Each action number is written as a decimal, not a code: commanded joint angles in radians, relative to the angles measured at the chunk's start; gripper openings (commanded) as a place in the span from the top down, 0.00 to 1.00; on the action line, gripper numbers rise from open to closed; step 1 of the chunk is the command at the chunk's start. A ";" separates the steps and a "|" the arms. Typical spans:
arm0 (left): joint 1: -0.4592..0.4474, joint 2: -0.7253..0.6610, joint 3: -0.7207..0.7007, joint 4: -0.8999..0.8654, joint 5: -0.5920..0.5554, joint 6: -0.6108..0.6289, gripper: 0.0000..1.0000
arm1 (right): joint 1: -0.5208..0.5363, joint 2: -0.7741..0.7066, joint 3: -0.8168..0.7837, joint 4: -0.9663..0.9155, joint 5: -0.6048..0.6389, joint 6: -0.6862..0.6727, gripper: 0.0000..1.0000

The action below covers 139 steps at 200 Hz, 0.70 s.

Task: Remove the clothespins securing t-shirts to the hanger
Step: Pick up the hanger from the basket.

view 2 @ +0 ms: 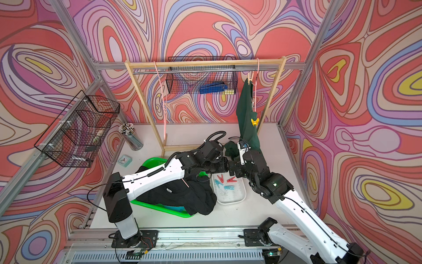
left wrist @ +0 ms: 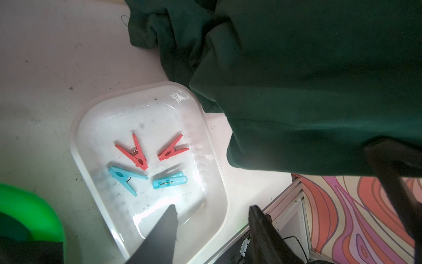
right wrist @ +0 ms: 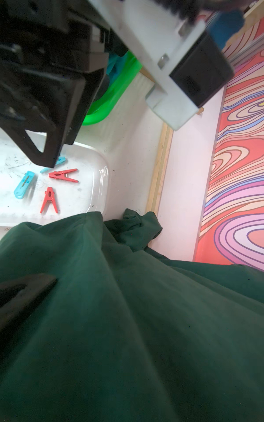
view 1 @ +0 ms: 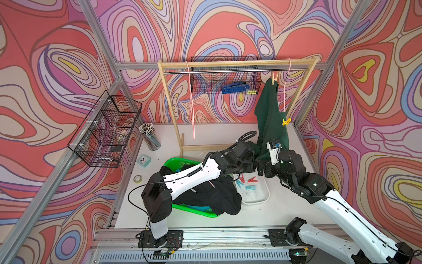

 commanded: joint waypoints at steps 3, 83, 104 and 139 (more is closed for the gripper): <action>-0.003 -0.053 0.031 -0.099 -0.087 0.064 0.39 | -0.001 0.001 -0.007 0.030 -0.101 -0.028 0.02; -0.004 -0.312 -0.063 -0.303 -0.319 0.211 0.00 | -0.001 0.096 0.013 0.131 -0.346 -0.010 0.02; -0.004 -0.390 -0.120 -0.299 -0.324 0.233 0.00 | -0.001 0.109 0.014 0.194 -0.396 0.012 0.02; -0.001 -0.497 -0.192 -0.304 -0.313 0.275 0.00 | 0.001 0.174 0.047 0.230 -0.461 0.032 0.02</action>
